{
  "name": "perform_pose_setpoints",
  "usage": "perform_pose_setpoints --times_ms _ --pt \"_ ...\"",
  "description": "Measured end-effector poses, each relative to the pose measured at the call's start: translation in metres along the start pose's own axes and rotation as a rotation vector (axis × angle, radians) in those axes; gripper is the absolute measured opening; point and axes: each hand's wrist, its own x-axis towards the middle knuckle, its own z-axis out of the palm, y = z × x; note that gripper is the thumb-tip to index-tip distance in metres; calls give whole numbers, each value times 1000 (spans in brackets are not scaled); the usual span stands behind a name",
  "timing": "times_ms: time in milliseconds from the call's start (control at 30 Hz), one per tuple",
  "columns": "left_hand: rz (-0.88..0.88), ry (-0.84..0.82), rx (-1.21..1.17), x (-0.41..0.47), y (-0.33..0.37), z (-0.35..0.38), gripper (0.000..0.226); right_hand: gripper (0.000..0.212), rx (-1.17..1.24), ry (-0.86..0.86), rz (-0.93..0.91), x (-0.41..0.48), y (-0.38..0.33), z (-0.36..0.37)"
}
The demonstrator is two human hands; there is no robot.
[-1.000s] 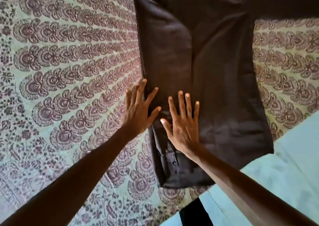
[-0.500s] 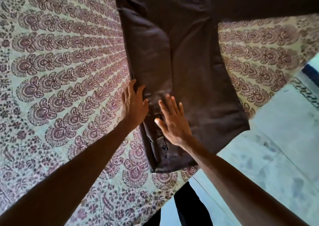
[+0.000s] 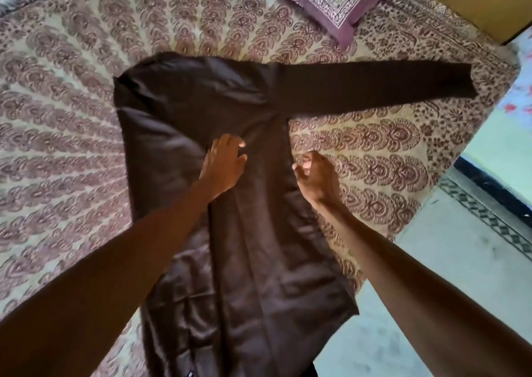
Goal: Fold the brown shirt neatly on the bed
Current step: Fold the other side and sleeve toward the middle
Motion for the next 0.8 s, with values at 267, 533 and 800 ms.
perform_pose_setpoints --times_ms 267,533,800 --pt "-25 -7 73 167 16 16 53 45 8 -111 41 108 -20 24" --pt "-67 -199 186 250 9 12 68 30 231 -49 240 130 -14 34" --pt "62 -191 173 280 8 -36 24 21 477 16 131 114 -28 30"
